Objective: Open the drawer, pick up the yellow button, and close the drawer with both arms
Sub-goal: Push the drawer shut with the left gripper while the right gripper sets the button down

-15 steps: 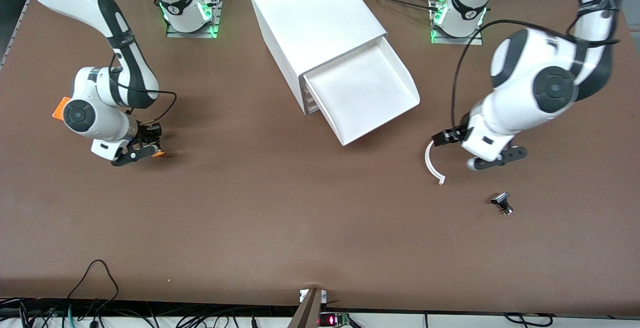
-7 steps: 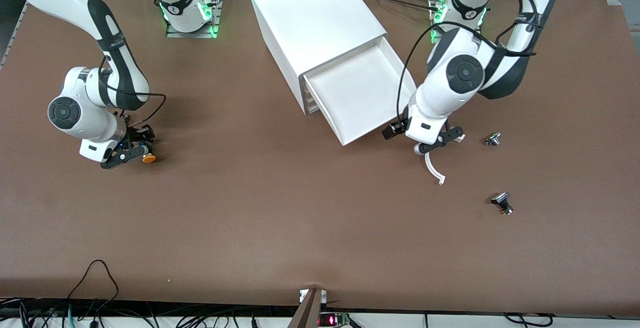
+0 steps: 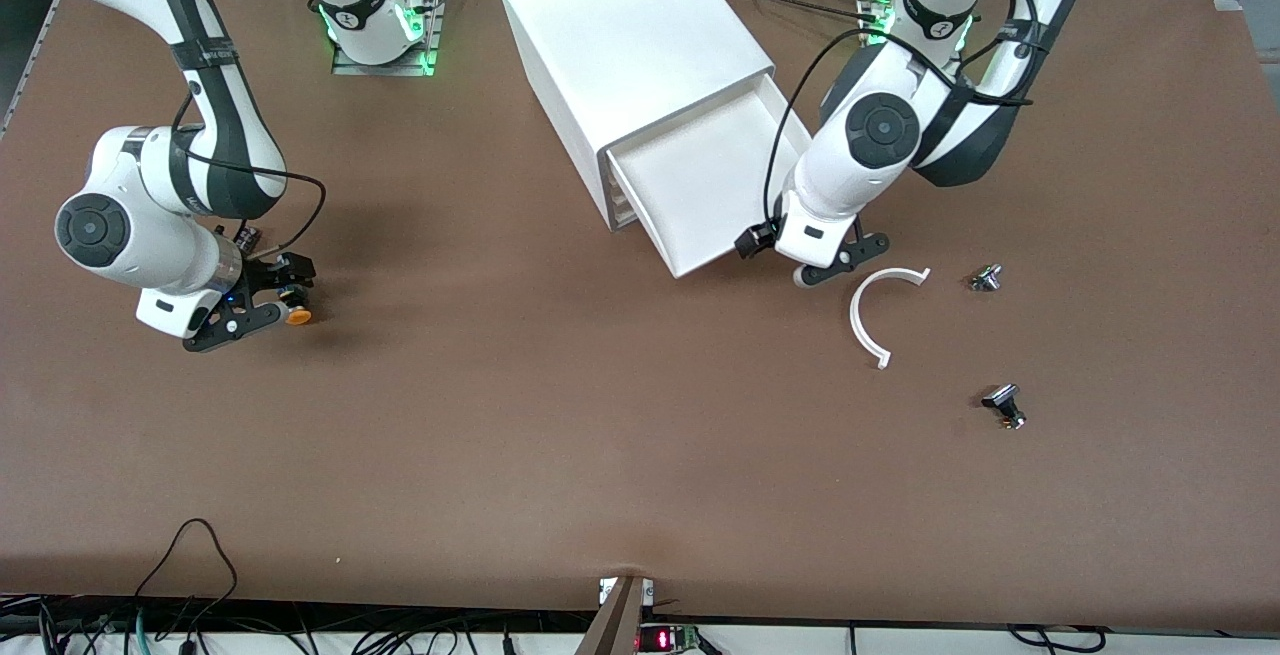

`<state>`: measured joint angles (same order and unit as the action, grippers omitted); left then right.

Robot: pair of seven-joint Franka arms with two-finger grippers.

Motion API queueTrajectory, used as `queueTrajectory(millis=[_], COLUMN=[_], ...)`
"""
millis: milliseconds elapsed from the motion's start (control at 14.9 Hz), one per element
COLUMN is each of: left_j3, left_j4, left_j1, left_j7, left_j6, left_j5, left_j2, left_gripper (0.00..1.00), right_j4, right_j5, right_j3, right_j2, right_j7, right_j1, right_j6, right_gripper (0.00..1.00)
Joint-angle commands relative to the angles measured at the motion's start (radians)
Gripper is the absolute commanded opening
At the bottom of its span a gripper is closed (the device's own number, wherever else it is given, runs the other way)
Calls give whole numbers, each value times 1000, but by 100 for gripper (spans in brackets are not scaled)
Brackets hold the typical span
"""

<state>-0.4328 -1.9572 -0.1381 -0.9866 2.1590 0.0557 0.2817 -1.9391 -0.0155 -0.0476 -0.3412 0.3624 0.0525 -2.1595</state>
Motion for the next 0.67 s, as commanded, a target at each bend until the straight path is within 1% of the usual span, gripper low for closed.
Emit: queueTrajectory(millis=[0,202,336,470,605], left_j3=[-56,-127,-167,-219,-254], left_j4=[-48,-68,-77,-88,-107], left_j1=[-2,-2,-2,-2,-2], left_j7=[-23,-66,-73,-73,-72], left_j6=[5,-4,-28,-34,-34], left_j5=[10,10,12,12,13], left_j2=[-24,-30,-38,-39,-39], left_gripper=[100,100,100,100,100], right_j4=[49,120,198,302,386], right_j5=[74,75,75,72,60], right_j3=[20,20,20,18,14], right_j2=[-1,-2,10,22,45], right_j7=[-77,-248,-319,-333,-330], right_j1=[15,61,79,81,78], right_j6=[47,110,206,321,389], right_gripper=[100,100,100,100,100])
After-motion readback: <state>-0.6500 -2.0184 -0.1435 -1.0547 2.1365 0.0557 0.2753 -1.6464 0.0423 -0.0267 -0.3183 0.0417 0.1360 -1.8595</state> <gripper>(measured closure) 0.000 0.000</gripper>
